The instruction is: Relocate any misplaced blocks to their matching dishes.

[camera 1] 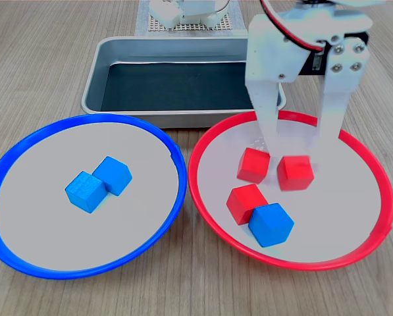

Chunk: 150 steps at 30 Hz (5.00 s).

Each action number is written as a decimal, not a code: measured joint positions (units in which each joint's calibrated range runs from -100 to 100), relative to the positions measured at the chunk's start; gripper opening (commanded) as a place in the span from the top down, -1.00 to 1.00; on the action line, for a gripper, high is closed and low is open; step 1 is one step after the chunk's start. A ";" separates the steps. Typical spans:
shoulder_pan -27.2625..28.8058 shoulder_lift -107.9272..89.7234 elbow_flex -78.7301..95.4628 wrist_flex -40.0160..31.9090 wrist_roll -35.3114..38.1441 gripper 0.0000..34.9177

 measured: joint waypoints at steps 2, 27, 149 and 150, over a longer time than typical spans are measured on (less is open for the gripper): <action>0.09 0.43 0.00 0.49 1.81 0.31; 4.16 0.94 -6.53 -5.79 10.94 0.30; 22.12 -9.80 2.45 -12.23 21.29 0.98; 22.92 -9.46 2.54 -12.72 21.29 0.98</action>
